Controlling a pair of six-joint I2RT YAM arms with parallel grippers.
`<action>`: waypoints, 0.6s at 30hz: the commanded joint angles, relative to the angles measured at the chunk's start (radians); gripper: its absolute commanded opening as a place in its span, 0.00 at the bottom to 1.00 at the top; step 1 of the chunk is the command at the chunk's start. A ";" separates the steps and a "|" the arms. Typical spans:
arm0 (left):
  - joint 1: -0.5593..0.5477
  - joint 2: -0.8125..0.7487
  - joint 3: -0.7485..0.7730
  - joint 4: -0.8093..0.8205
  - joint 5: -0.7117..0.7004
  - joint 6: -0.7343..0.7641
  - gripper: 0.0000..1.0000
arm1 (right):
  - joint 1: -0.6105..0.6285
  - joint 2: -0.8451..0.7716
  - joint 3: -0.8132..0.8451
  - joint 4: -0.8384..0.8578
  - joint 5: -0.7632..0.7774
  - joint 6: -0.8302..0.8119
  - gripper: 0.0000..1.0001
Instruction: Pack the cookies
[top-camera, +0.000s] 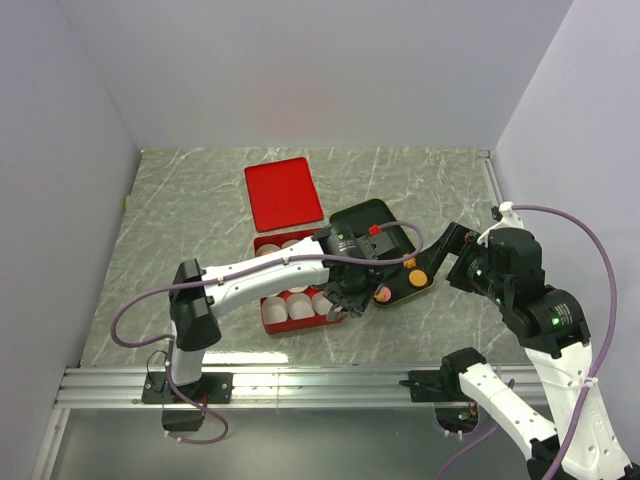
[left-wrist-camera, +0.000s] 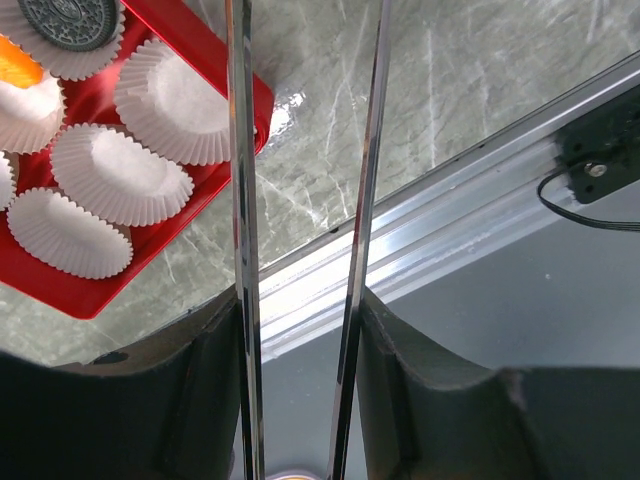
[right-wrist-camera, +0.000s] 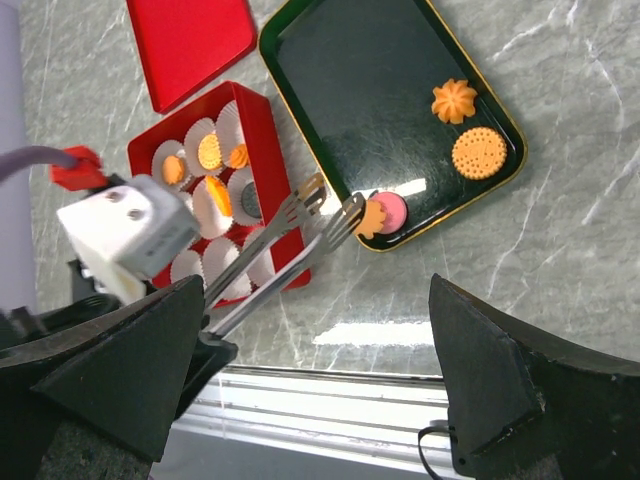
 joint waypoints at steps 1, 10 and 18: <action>-0.009 0.016 0.058 -0.009 0.013 0.031 0.48 | 0.000 -0.003 0.029 0.006 0.022 -0.016 1.00; -0.012 0.037 0.036 0.014 0.018 0.045 0.50 | 0.000 -0.001 0.014 0.013 0.020 -0.016 1.00; -0.013 0.060 0.043 0.022 0.024 0.060 0.50 | 0.000 0.004 0.003 0.023 0.020 -0.017 1.00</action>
